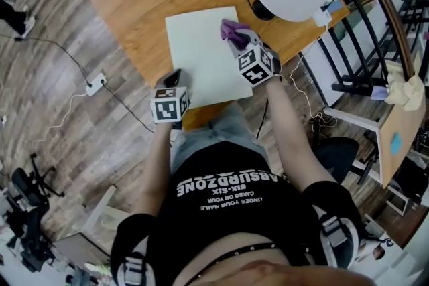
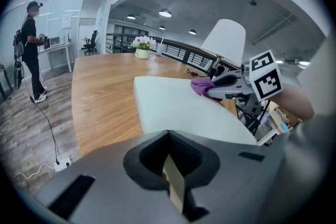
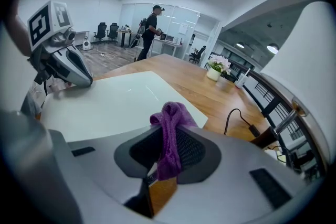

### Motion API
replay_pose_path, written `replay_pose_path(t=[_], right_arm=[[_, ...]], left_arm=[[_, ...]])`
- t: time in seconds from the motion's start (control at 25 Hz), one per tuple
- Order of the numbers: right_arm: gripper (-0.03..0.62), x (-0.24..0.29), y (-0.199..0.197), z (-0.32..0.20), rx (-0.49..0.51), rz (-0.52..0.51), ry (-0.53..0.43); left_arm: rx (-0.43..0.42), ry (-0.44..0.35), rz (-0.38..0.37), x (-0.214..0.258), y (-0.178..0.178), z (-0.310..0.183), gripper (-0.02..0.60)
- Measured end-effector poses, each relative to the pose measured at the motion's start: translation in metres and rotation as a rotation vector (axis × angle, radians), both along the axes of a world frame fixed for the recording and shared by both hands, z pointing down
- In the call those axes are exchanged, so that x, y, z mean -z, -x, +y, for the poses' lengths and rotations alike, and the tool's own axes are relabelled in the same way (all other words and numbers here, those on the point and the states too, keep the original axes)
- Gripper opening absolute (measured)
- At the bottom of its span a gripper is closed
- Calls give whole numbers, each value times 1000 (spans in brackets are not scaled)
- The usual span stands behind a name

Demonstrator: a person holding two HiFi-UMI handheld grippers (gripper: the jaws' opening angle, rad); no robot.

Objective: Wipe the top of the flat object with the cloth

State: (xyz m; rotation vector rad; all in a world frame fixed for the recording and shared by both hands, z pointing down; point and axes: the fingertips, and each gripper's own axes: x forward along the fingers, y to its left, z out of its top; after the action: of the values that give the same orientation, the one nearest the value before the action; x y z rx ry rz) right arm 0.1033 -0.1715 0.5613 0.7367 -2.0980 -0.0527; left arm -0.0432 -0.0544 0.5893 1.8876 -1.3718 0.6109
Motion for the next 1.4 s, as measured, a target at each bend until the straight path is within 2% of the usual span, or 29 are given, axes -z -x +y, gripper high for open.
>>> replay_pose_path(t=[1.0,1.4], right_arm=[[86,-2,-6,51,-21,61,-30],[86,-4,-4,69,-36,75,-13]], left_arm=[[-9,-13,-21,0,0,-1,17],[-7,-25,-14,0,1,-2,17]])
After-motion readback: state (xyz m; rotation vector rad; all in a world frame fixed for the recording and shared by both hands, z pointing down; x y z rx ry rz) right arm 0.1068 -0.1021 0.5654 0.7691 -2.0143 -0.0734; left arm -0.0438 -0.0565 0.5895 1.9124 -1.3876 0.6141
